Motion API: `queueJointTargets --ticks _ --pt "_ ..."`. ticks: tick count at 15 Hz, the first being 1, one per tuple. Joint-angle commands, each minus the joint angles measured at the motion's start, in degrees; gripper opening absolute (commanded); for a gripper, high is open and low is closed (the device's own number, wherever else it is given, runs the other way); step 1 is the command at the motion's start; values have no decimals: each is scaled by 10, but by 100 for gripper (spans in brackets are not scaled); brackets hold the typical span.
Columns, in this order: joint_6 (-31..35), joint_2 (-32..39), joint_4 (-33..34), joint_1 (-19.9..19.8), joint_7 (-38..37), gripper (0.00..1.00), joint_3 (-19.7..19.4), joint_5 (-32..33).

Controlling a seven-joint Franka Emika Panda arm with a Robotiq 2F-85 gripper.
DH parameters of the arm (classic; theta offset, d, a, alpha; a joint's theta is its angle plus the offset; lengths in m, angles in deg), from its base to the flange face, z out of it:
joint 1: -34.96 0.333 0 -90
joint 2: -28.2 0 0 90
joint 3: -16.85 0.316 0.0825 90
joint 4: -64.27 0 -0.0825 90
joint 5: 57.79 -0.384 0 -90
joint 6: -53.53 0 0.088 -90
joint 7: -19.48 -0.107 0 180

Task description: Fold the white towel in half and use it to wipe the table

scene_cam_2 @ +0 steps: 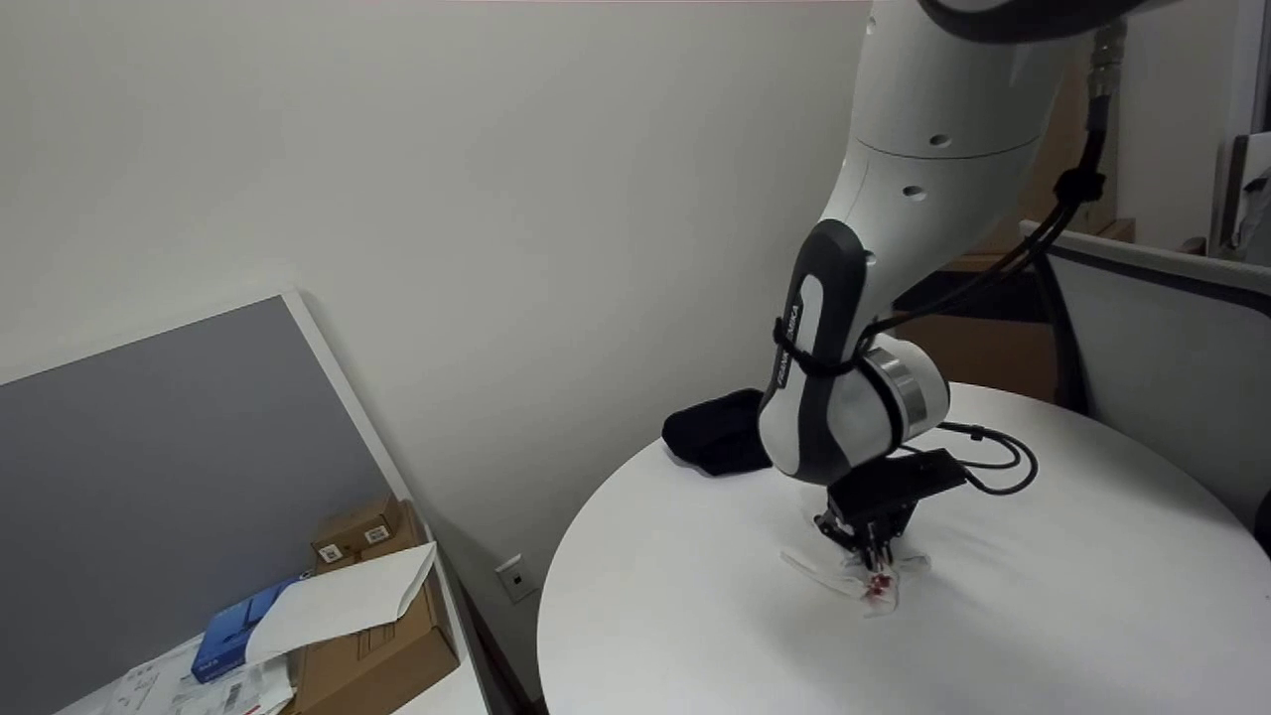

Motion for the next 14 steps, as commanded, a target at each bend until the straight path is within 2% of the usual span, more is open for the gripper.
queueJointTargets --ticks 1,4,6,8,11,13,14 --pt "-22 42 51 -45 4 9 -12 -16" --pt "11 0 -30 -54 -6 9 -33 -6" --pt "30 -39 -106 -44 -13 9 -40 -1" --pt "35 -72 -163 -35 -7 9 -24 -4" --pt "43 -94 -218 -26 10 9 25 -17" --pt "75 -87 -217 2 -13 9 58 -27" --pt "83 -68 -181 15 -27 9 66 -29"
